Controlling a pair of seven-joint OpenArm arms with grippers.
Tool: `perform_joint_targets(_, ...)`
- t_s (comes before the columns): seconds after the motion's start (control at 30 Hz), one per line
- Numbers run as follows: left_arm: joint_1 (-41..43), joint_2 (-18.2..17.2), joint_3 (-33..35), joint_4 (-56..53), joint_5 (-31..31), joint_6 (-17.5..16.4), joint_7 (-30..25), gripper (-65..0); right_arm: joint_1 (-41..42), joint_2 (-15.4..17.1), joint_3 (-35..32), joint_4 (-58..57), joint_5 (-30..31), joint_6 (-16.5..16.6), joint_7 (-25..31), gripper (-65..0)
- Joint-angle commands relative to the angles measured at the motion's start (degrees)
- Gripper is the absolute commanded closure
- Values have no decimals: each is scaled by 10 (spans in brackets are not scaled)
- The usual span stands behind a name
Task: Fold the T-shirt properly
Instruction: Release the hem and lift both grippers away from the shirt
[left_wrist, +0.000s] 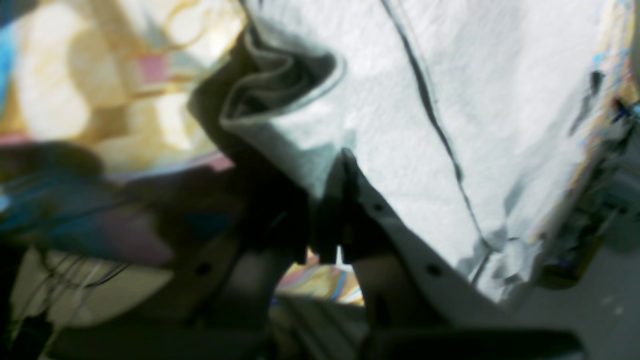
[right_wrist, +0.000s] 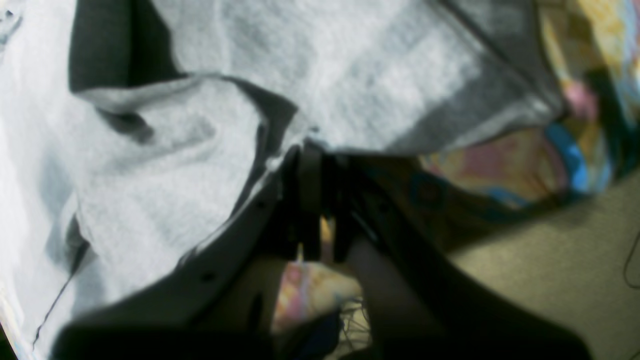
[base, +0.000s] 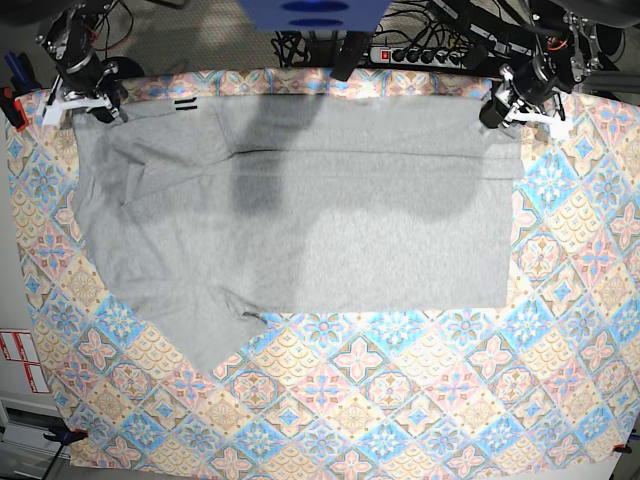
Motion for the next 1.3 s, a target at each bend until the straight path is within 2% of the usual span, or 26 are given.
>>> perform_joint_targets(0.0, 13, -8, -2, -1, 36, 21, 2, 0, -15, 6, 4, 3, -15, -8, -7, 0)
perform_joint_targets(0.2, 18, -9, -2, -2, 38, 21, -2, 0, -24, 5, 4, 3, -15, -8, -9, -6)
perform_joint_targets(0.3, 16, -9, -2, 0, 35, 21, 2, 0, -23, 5, 3, 3, -15, -8, -9, -56)
perform_joint_targets(0.4, 16, -9, -2, 1, 34, 21, 2, -48, -23, 5, 5, 3, -15, -9, -9, -134)
perform_joint_targets(0.47, 18, -9, -3, 1, 34, 21, 2, -108, -24, 5, 19, 3, -15, -9, -9, -166)
perform_joint_targets(0.57, 31, -10, -4, 1, 34, 21, 2, -186, -24, 4, 53, 1, -15, -9, -9, -165)
perform_joint_targets(0.63, 35, -10, -6, 1, 33, 21, -1, -215, -24, 4, 73, -1, -15, -9, -9, -165)
perform_joint_targets(0.83, 37, -11, -44, 1, 38, 21, 3, -220, -20, 4, 102, 3, -15, -9, -9, -165)
perform_joint_targets(1.07, 40, -42, -65, 1, 33, 21, 16, -221, -19, 5, 107, 4, -15, -9, -6, -165)
perform_joint_targets(1.27, -9, -64, -69, 1, 33, 21, 18, -221, 12, 8, 101, 73, -18, -9, -10, -165)
